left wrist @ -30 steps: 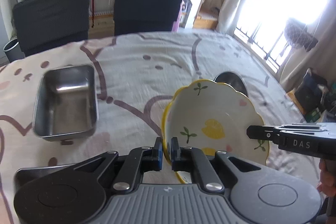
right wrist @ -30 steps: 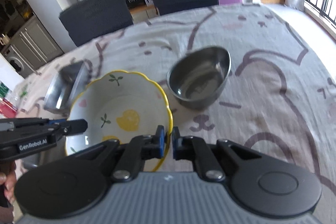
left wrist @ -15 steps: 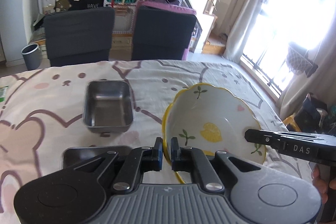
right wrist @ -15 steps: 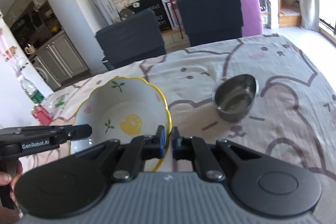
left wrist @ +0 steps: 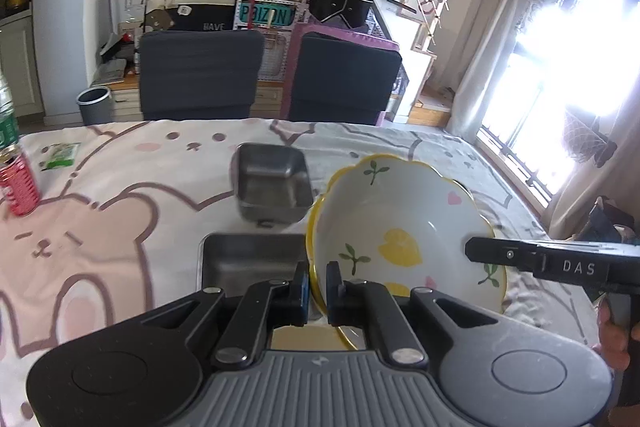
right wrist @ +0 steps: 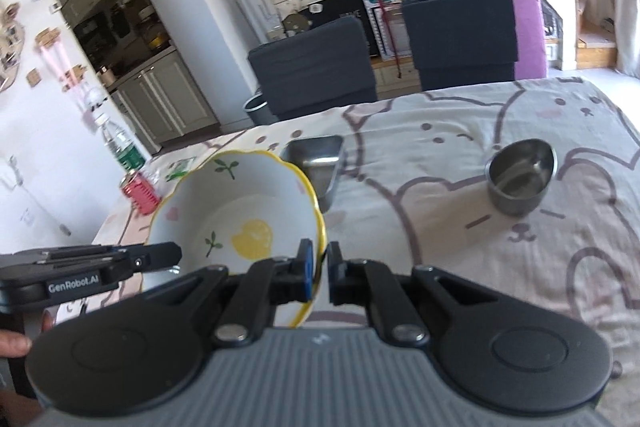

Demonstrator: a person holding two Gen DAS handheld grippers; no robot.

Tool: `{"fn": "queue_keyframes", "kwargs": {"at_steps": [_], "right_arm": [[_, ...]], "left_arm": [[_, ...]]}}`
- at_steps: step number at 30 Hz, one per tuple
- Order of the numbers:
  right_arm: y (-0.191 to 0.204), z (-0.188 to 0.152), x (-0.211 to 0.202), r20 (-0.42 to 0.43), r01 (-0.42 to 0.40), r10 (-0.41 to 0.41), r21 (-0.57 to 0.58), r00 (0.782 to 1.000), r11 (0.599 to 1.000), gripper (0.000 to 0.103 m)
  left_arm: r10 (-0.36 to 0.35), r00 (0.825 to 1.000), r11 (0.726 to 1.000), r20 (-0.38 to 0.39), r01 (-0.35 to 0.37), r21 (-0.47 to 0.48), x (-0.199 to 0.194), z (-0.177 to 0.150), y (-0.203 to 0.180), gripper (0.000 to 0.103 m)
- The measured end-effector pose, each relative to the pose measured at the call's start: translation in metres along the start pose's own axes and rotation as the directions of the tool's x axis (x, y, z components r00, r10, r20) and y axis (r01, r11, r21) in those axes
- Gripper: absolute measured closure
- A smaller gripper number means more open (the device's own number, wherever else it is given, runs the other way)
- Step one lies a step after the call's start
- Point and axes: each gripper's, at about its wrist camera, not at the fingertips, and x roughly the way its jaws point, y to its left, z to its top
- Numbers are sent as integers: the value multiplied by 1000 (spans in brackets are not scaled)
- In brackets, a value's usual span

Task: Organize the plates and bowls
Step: 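Lift the lemon-print bowl with both grippers and lower it into the cream bowl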

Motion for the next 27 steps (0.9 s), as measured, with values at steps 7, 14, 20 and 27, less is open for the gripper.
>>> {"fn": "queue_keyframes", "kwargs": {"at_steps": [7,14,20,27], "right_arm": [[20,-16,8,-35,-40,39,-41,999,998,94],[41,-34,13,-99,-58,49,-87,994,995,94],[48,-48,28,-182,-53,33,-110,983,993,93],[52,-66,42,-264,-47,10,-134,964,990,93]], "left_arm": [[14,1000,999,-4,-14,-45,-19,-27,23,94],[14,999,998,-44,-16,-57,-21,-52,36,94],[15,994,999,-104,-20,-46,-14,-68,44,94],[19,987,999,-161,-26,-38,-6,-77,51,94]]}}
